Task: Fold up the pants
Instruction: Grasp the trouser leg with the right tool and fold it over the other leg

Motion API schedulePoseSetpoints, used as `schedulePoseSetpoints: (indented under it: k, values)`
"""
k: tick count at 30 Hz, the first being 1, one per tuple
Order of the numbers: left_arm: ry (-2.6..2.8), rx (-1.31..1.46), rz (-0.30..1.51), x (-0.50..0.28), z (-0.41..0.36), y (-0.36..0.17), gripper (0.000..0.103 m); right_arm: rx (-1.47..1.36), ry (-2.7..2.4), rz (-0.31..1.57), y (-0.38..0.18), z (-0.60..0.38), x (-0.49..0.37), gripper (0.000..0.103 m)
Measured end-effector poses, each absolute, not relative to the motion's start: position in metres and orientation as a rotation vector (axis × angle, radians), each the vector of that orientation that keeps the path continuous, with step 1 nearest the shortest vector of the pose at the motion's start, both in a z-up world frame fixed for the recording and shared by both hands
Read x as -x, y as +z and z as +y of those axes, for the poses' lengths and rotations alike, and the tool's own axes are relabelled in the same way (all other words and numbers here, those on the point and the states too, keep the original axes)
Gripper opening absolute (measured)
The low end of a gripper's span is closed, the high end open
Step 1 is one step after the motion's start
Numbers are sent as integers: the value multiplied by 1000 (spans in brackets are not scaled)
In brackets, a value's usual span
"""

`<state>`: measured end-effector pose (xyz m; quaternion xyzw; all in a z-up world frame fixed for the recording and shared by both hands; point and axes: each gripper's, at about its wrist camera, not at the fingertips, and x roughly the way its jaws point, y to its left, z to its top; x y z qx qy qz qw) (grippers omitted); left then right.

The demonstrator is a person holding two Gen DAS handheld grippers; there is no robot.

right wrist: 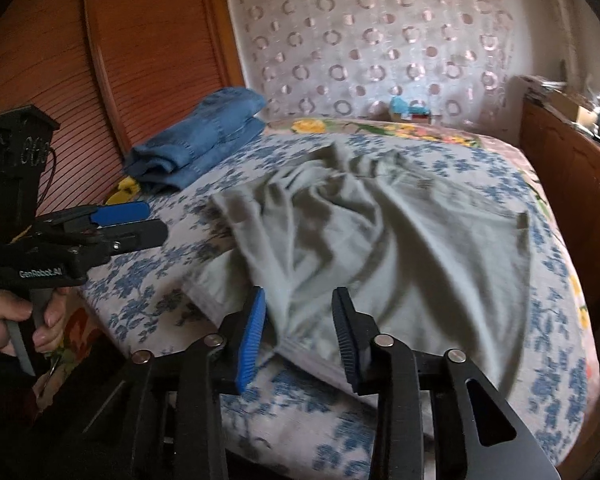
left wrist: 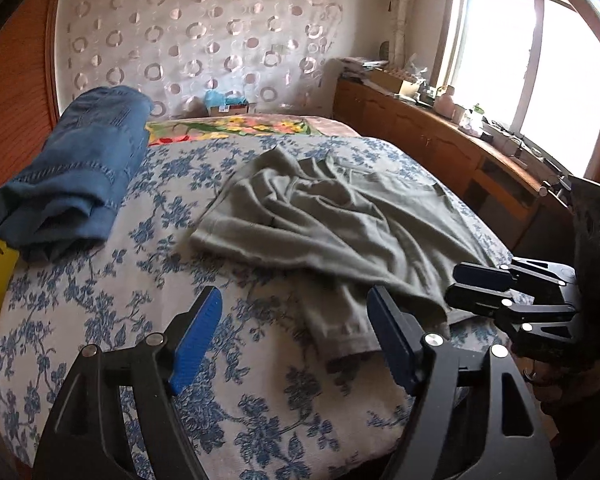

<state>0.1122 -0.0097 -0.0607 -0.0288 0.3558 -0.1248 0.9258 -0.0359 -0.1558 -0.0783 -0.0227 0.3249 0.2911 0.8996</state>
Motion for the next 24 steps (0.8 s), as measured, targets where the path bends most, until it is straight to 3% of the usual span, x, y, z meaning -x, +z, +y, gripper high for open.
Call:
schedulePoseSetpoints:
  k: [7,11,12,24]
  values:
    - [-248,62,747,-112,-9,-69,76,97,620,721,-91,-137,19,30]
    - [-248,57,758,-112,-11,-74,76,107,622,729,-92,-133,14,5]
    - [-250,56,758,-112,-12,-74,76,103,619,717,-90,-135,14,4]
    - [-282,41,742,-112,-28,-64,76,59,557,560,-47,-174,31,3]
